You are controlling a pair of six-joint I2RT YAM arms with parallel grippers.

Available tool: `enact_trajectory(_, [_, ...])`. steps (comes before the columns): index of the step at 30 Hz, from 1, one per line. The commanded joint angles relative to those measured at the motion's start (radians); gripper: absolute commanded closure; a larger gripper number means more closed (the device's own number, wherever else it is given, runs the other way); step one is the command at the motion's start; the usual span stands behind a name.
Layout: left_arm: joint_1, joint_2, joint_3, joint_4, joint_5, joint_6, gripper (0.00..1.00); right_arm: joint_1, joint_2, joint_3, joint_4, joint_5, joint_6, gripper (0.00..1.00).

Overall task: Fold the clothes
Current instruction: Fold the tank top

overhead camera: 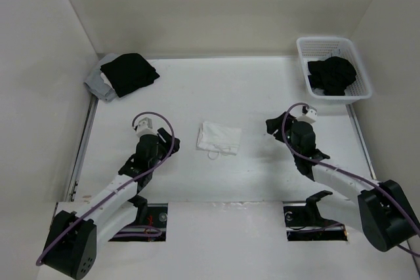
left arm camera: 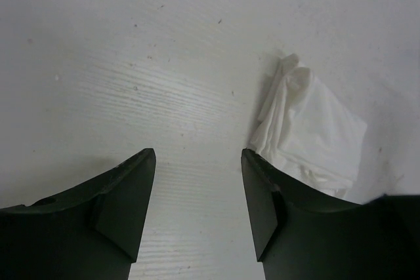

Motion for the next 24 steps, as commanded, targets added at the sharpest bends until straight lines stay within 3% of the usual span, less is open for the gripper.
enact_trajectory(1, [-0.002,-0.032,0.035,-0.051,-0.022,0.017,0.46,-0.005,0.019,-0.022,0.127,-0.044,0.001,0.35])
enact_trajectory(21, [-0.014,0.053,0.106,-0.019,-0.013,0.062,0.47,0.009,0.042,0.001,0.121,-0.061,-0.004,0.33])
enact_trajectory(24, [-0.018,0.058,0.106,-0.017,-0.013,0.065,0.43,0.009,0.05,0.005,0.121,-0.061,-0.004,0.33])
